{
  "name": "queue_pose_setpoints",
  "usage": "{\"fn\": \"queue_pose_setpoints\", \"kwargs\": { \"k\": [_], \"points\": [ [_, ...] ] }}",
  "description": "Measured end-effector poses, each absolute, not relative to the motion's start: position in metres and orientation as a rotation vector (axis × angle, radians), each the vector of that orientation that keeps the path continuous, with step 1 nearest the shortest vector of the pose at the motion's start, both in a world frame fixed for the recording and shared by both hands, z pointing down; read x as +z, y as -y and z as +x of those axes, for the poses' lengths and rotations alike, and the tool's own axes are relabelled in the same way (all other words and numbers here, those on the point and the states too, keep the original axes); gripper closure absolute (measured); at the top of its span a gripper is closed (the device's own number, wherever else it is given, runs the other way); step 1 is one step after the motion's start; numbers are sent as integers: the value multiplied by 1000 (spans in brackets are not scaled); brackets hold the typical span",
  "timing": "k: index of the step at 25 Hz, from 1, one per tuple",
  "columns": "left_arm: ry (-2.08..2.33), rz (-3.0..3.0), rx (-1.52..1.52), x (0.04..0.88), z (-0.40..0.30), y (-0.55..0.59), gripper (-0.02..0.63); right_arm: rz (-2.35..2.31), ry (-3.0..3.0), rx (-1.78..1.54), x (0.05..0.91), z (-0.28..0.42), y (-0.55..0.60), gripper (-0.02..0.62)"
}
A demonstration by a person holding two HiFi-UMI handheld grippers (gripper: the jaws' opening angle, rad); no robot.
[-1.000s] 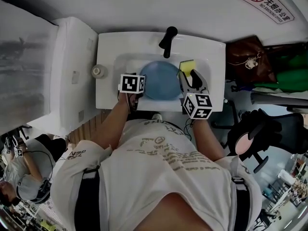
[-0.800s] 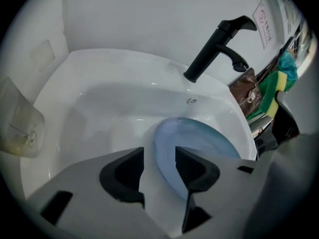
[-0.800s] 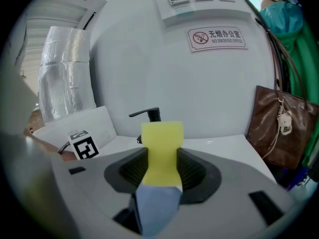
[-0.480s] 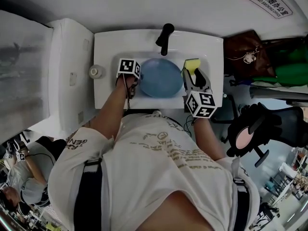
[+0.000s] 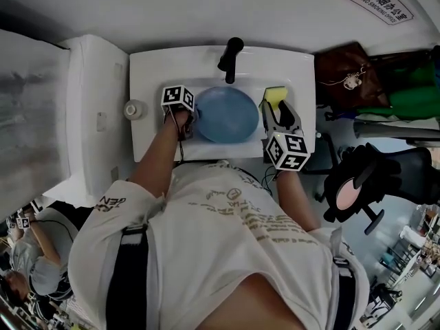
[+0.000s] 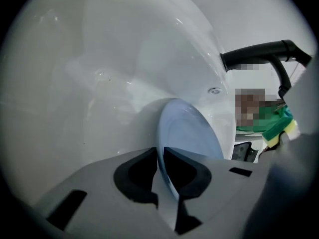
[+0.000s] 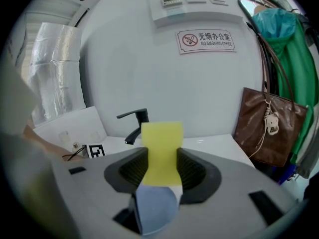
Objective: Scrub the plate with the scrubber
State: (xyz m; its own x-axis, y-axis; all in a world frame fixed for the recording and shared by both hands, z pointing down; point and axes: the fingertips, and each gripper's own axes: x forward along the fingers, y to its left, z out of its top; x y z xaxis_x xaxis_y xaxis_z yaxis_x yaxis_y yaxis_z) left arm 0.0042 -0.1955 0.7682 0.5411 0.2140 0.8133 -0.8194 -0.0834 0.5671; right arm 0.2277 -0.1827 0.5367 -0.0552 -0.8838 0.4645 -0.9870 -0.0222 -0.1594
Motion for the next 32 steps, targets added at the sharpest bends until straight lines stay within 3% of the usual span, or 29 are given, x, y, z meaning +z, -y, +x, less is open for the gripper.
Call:
{"fn": "queue_pose_setpoints", "kwargs": {
  "k": [24, 32],
  "points": [
    [650, 1508, 651, 705, 5, 205, 568, 1610, 2021, 749, 576, 177, 177, 411],
    [604, 1570, 617, 683, 18, 195, 568, 1117, 2001, 362, 595, 112, 183, 411]
  ]
}}
